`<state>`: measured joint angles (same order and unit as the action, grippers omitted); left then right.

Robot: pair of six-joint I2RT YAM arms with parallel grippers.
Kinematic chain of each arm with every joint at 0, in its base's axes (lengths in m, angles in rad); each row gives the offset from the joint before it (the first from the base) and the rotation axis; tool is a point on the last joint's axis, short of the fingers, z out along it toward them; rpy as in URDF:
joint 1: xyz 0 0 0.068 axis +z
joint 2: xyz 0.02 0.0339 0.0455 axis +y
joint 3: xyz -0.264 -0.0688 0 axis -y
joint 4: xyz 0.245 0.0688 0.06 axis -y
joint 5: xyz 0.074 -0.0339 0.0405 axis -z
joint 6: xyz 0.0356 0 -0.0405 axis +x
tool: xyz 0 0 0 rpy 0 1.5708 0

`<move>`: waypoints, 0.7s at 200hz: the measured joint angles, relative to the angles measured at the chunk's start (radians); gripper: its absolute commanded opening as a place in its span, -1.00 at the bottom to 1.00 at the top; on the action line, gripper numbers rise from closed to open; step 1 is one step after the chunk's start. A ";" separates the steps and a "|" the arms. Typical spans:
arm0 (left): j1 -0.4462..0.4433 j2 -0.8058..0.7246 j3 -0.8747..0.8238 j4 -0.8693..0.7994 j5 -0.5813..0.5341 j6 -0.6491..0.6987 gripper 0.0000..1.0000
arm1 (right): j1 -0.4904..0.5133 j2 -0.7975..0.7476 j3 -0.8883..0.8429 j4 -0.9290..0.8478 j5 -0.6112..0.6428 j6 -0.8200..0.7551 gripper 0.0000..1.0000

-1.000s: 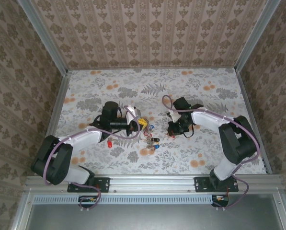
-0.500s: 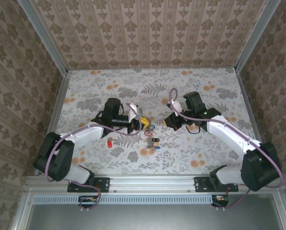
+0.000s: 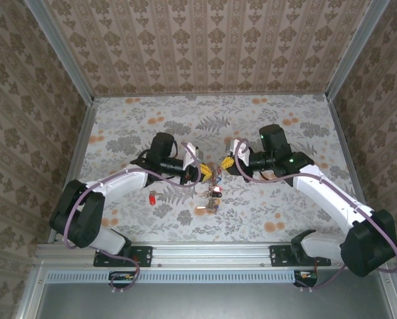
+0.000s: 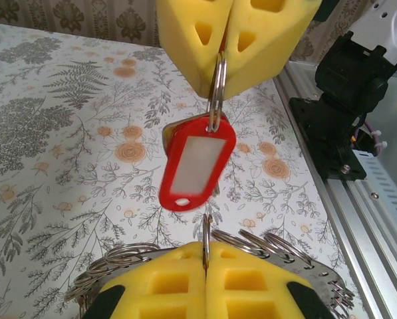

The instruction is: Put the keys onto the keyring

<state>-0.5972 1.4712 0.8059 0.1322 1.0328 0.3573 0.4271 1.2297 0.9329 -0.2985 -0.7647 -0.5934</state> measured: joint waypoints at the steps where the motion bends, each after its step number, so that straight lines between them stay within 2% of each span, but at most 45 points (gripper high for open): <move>1: 0.000 0.000 0.000 -0.001 0.000 0.000 -1.00 | 0.001 0.001 0.000 0.000 -0.001 -0.002 -1.00; 57: -0.004 0.001 0.002 -0.029 0.000 0.008 -1.00 | 0.031 0.062 0.033 -0.059 -0.018 -0.063 -1.00; 140: -0.005 0.002 0.011 -0.039 0.000 0.016 -1.00 | 0.051 0.113 0.063 -0.088 -0.017 -0.066 -1.00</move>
<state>-0.6025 1.4731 0.8173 0.0933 1.0325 0.3729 0.4786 1.3430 0.9962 -0.3862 -0.7818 -0.6594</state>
